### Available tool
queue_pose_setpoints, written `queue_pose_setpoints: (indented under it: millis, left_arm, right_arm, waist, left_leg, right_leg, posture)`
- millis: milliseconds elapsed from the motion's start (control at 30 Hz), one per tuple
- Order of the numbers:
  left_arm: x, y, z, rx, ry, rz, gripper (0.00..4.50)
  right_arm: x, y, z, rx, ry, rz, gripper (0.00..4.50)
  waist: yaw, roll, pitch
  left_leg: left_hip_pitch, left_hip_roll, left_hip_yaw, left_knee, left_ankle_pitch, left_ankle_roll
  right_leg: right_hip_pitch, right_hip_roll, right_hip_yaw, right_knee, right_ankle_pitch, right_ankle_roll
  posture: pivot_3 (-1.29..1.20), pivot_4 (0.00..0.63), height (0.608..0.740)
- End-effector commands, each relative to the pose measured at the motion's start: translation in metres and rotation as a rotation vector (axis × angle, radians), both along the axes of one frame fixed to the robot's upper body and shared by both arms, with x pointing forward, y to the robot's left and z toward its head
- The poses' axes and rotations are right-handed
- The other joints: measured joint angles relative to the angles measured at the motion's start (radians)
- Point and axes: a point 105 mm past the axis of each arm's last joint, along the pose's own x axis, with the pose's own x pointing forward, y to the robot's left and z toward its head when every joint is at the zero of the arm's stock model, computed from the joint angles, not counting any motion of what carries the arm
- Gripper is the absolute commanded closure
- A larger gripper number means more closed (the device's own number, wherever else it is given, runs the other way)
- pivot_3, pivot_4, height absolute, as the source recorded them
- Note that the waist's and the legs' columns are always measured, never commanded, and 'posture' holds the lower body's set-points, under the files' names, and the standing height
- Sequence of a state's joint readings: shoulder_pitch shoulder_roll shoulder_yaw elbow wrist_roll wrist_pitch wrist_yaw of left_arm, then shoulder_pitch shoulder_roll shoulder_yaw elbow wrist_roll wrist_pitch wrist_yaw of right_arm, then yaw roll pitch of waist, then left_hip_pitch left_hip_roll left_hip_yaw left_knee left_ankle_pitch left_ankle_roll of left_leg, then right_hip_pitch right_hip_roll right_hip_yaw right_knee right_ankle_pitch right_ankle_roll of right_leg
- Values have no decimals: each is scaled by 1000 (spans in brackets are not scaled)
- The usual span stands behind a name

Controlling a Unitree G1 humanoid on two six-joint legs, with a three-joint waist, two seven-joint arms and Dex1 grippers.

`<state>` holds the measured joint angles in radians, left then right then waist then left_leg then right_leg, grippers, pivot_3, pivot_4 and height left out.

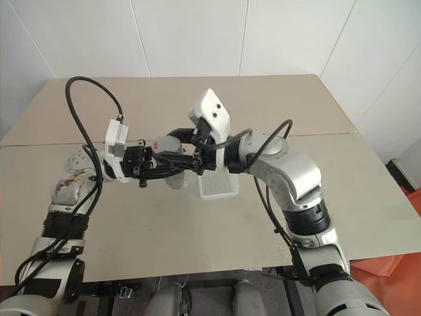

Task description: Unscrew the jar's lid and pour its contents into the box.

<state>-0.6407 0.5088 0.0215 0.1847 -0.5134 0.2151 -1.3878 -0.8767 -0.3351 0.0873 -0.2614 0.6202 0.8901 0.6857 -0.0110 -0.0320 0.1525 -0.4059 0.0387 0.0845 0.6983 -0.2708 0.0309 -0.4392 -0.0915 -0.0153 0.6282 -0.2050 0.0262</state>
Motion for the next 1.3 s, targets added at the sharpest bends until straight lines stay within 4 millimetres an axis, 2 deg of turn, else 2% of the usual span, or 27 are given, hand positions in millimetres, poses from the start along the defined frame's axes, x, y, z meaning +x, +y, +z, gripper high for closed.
queue_pose_setpoints:
  millis: [33, 100, 167, 300, 333, 400, 533, 600, 667, 700, 800, 867, 933, 1033, 1200, 1300]
  left_arm:
    - [-2, 1, 4, -2, -42, -3, 2495]
    - [0, 1, 3, -2, -43, 6, 2495]
    - [1, 1, 5, -9, -47, 16, 2495]
    - [6, 2, 7, -19, -60, 43, 2495]
    - [9, 2, 8, -22, -70, 68, 2495]
    - [14, 1, 9, -24, -84, 104, 2495]
    - [28, -2, 12, -41, -124, 209, 2495]
    - [35, -6, 14, -40, -154, 256, 2495]
    - [38, -10, 15, -23, -184, 275, 2495]
    - [39, -13, 15, 0, -219, 273, 2495]
    - [44, -22, 13, 89, -360, 289, 2495]
    - [49, -26, 13, 122, -447, 317, 2495]
    - [63, -32, 16, 242, -723, 419, 2495]
    - [69, -46, 21, 406, -1166, 415, 2495]
    - [77, -71, 20, 559, -1829, 247, 2495]
    - [80, -82, 14, 567, -2062, 120, 2495]
  right_arm:
    - [7, -34, 37, 102, -79, -118, 1713]
    - [15, -53, 36, 99, -92, -213, 1713]
    - [24, -77, 22, 59, -98, -346, 1713]
    - [37, -121, -22, -88, -80, -587, 1713]
    - [40, -136, -45, -153, -54, -669, 1713]
    - [42, -153, -73, -228, -17, -758, 1713]
    - [41, -170, -127, -316, 94, -847, 1713]
    - [41, -175, -146, -340, 136, -871, 1713]
    - [40, -176, -155, -356, 159, -864, 992]
    - [38, -176, -157, -363, 166, -854, 862]
    - [35, -179, -149, -356, 171, -834, 32]
    - [33, -180, -141, -352, 165, -821, 32]
    - [28, -174, -116, -307, 151, -764, 32]
    - [13, -154, -85, -291, 161, -608, 32]
    - [-9, -126, -58, -302, 151, -380, 32]
    - [-13, -118, -46, -293, 122, -333, 32]
  waist:
    - [5, 0, 0]
    - [9, 0, 0]
    - [10, 0, 0]
    - [14, 0, 0]
    - [13, 0, 0]
    - [13, 0, 0]
    - [5, 0, 0]
    - [2, 0, 0]
    - [-1, 0, 0]
    - [-1, 0, 0]
    - [1, 0, 0]
    - [2, 0, 0]
    - [9, 0, 0]
    - [13, -1, 0]
    - [26, -1, 0]
    - [33, -1, 0]
  left_leg:
    - [0, 0, 0, 0, 0, 0]
    - [0, 0, 0, 0, 0, 0]
    - [0, 0, 0, 0, 0, 0]
    - [0, -1, 1, 0, 0, 0]
    - [0, -1, 1, 0, 0, 0]
    - [0, -1, 1, 0, 0, 0]
    - [2, -1, 1, 0, 0, 0]
    - [2, -2, 1, 0, 0, 0]
    - [2, -2, 0, 0, 0, 0]
    - [2, -2, 0, 0, 0, 0]
    - [2, -2, 0, 0, 0, 0]
    - [1, -2, 0, 0, 0, 0]
    - [2, -2, 0, 0, 0, 1]
    - [2, -3, 0, 0, 0, 1]
    - [0, -3, 0, -2, 0, 1]
    - [-1, -5, 0, -1, -1, 3]
  right_leg:
    - [0, 0, 0, 0, 0, 0]
    - [1, 0, -1, -1, 0, 0]
    - [1, 0, 0, -1, 0, 0]
    - [1, -1, 0, -2, 0, 0]
    - [0, -1, 1, -2, 0, 0]
    - [0, 0, 1, -3, 0, 0]
    - [0, 0, 3, -4, 0, 0]
    - [1, 0, 3, -4, 0, 0]
    - [1, 0, 3, -4, 0, 0]
    - [1, 0, 3, -4, 0, 0]
    - [1, -1, 3, -4, 0, 1]
    - [1, -1, 3, -4, 0, 1]
    - [1, -1, 3, -5, 0, 1]
    - [1, -1, 3, -5, 1, 1]
    - [1, -1, 1, -5, 2, 2]
    - [1, -3, 1, -4, 2, 4]
  posture:
    - [0, 150, 740]
    - [0, 150, 740]
    - [0, 150, 740]
    - [0, 150, 740]
    - [0, 150, 740]
    - [0, 150, 740]
    - [0, 150, 740]
    - [0, 150, 740]
    - [0, 150, 740]
    - [0, 150, 740]
    - [0, 150, 740]
    - [0, 150, 740]
    - [0, 150, 740]
    - [0, 150, 740]
    - [0, 150, 740]
    - [0, 150, 740]
